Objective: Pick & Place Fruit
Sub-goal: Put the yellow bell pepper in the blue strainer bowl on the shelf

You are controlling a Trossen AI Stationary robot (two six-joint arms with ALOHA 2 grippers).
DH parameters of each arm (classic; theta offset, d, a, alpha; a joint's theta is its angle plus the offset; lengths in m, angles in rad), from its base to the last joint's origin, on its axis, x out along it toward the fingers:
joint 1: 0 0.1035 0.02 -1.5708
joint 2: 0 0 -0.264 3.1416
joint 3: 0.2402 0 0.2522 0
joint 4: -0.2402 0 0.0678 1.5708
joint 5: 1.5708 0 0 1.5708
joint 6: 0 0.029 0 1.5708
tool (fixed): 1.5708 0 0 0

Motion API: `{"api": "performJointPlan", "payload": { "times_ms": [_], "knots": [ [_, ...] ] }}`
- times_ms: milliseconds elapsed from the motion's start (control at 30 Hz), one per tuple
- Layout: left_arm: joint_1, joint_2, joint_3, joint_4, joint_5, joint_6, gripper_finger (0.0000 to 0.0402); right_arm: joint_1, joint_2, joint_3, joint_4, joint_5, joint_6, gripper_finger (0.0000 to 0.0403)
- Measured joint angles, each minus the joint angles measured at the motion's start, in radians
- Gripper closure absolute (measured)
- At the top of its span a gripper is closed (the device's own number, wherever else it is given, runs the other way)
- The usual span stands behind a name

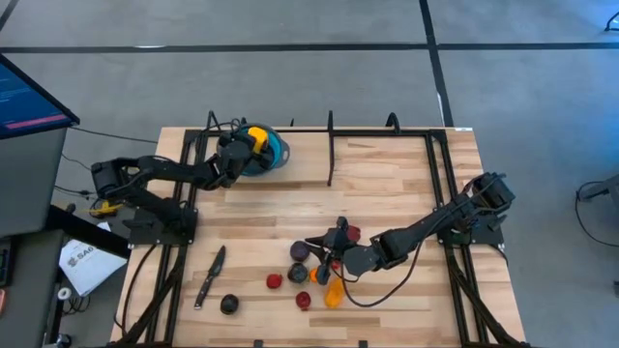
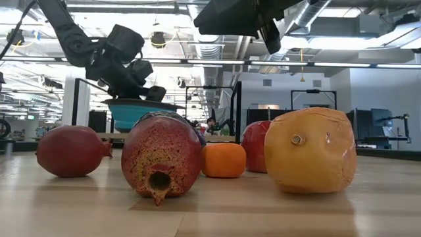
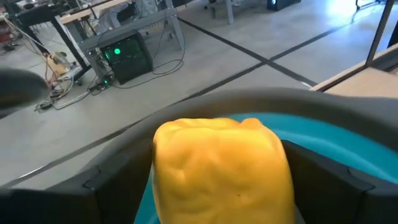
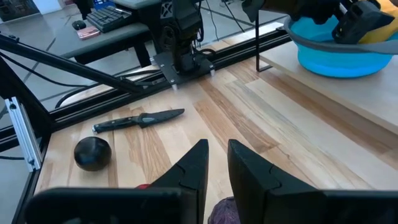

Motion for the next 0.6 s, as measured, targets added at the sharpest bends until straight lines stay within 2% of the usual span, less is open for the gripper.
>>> {"api": "performJointPlan", "payload": {
  "times_ms": [200,600],
  "knots": [
    [0.000,0.000,0.000,-0.016,0.050,0.001,0.0055,0.000,0.000,0.000,0.000,0.000,0.000,0.0347],
    [-0.001,-0.081,0.000,-0.018,0.056,0.059,0.0056,0.000,0.000,0.000,0.000,0.000,0.000,0.0347]
  ]
}}
